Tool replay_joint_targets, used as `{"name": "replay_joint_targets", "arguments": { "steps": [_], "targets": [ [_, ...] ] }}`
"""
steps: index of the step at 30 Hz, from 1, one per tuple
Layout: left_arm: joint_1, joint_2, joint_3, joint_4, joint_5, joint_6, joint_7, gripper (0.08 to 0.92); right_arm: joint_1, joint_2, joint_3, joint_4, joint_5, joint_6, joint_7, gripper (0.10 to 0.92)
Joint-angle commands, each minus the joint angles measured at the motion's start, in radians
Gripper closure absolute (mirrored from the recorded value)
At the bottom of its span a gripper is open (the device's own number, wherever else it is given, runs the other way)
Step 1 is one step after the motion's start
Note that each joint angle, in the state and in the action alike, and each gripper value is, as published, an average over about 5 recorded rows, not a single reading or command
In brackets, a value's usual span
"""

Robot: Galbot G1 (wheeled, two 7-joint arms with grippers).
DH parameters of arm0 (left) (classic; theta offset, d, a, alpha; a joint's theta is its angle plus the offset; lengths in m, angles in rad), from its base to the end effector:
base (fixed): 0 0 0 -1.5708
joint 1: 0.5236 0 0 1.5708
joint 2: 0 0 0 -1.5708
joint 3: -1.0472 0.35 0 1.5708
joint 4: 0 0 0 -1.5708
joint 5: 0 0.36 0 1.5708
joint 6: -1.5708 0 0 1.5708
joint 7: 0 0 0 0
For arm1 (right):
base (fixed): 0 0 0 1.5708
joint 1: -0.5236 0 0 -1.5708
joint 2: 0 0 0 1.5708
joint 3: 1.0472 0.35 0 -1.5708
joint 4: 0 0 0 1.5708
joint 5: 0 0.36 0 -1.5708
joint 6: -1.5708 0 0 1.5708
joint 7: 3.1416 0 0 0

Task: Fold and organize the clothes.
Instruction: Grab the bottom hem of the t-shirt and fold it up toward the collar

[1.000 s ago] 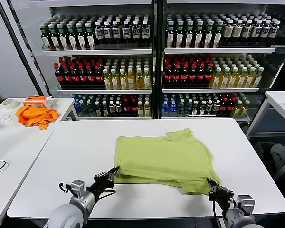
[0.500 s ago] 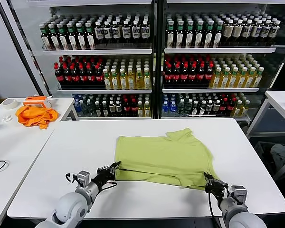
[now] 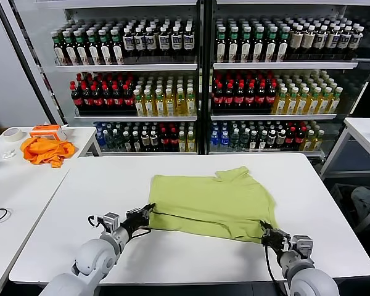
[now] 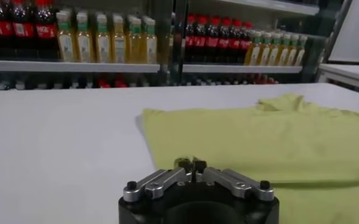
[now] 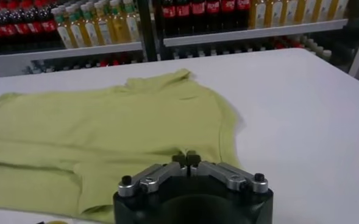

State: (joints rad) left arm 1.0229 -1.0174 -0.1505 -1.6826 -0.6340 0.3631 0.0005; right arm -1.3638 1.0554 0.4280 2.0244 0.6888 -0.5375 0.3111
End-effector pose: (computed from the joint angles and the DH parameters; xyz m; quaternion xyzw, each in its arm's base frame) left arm 0.3411 0.0519 -0.3239 -0.1906 -0.9560 0.0136 0.2225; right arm 0.2493 -0.0679 -0.2737 0.0261 -0.9631 -0.0355 0.2654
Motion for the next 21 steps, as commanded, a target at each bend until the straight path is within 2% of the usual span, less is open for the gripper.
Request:
{"name": "replay_joint_targets", "arguments": {
  "steps": [1,10,15,21],
  "targets": [
    [-0.040,-0.006,0.004,0.067,0.015,0.007,-0.006,0.894,0.042,0.002,-0.008,-0.036,-0.001,-0.012,0.002,0.820],
    [-0.047,-0.001,-0.016,0.075,0.003,-0.006,-0.014,0.656,0.021,-0.017,0.065,-0.012,0.003,-0.012,0.004,0.560],
    [0.014,0.024,-0.050,-0.033,-0.054,0.020,-0.054,0.500,-0.106,-0.045,0.151,0.076,0.003,-0.013,-0.008,0.422],
    [0.139,0.043,-0.067,-0.159,-0.057,0.055,-0.085,0.326,-0.208,-0.030,0.175,0.093,-0.023,0.004,-0.029,0.261]
  ]
}}
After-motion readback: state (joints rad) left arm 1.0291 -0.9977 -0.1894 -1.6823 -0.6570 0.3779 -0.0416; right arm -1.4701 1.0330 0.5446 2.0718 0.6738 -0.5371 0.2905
